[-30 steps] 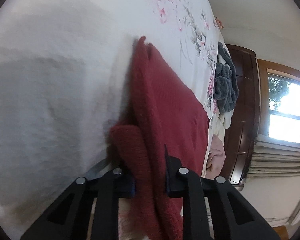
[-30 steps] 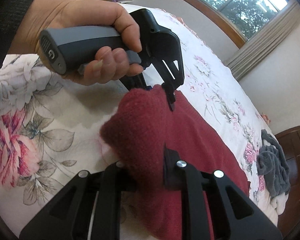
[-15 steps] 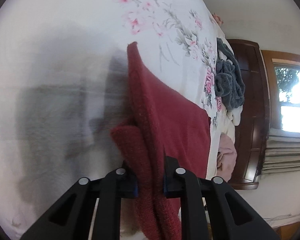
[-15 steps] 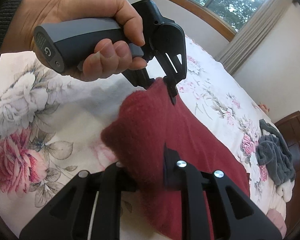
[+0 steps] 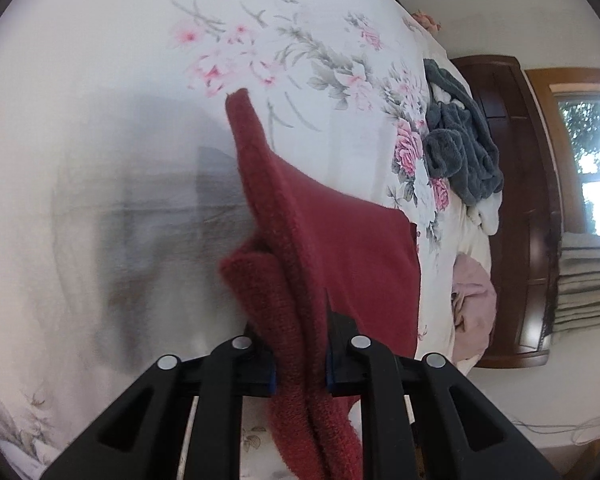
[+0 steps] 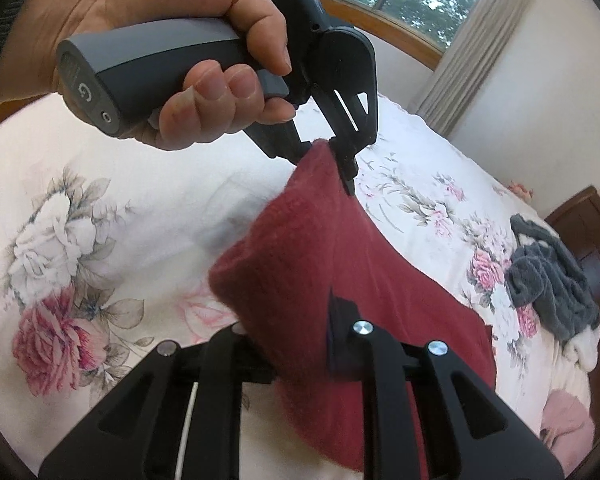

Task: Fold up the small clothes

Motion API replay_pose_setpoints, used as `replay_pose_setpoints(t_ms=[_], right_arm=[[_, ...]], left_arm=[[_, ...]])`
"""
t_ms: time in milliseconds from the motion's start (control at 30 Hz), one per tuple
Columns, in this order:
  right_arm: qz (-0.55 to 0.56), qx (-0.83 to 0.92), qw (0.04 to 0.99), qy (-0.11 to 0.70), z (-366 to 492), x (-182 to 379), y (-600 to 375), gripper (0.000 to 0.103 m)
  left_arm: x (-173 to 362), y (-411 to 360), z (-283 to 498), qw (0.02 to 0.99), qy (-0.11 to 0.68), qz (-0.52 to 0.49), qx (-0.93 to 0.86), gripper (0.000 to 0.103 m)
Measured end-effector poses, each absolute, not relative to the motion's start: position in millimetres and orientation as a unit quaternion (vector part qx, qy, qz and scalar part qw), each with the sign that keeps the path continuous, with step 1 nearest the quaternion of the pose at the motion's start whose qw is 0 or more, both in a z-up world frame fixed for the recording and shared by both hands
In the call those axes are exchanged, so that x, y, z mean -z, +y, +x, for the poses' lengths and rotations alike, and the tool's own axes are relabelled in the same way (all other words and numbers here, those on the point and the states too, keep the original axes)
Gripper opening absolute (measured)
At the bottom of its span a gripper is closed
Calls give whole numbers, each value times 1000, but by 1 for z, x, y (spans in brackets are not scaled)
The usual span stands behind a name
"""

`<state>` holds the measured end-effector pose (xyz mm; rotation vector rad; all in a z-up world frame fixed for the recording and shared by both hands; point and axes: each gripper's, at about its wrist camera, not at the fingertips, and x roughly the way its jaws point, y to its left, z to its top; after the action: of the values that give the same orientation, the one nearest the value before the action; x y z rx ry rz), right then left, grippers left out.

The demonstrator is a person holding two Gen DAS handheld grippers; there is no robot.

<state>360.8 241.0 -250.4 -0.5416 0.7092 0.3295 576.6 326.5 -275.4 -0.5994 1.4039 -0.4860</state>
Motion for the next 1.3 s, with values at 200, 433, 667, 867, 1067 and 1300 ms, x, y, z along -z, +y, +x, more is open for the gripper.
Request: replay_pose_setpoints(t_ms=[200,433,667,867,1067,1300], right_arm=[[-221,-150,899,346,362,232,223,15],[-146,-160,904,369,367,218,188,15],[-92,-160,909,375,365,208,153,15],[-40,-162,911,378,366,204,118,15],[10,-156,911,381,367,203,83,14],[40,-151,910,383,365,206,52,14]], left_arm=[[250,304,577,707,635,-234,206,15],[228,276,576,718,644,-186,189,15],[207,240,574,727,650,-142,173,15],[193,198,576,733,654,-102,158,15],[188,161,580,734,658,-70,152,15],[191,121,583,731,664,-41,149,15]])
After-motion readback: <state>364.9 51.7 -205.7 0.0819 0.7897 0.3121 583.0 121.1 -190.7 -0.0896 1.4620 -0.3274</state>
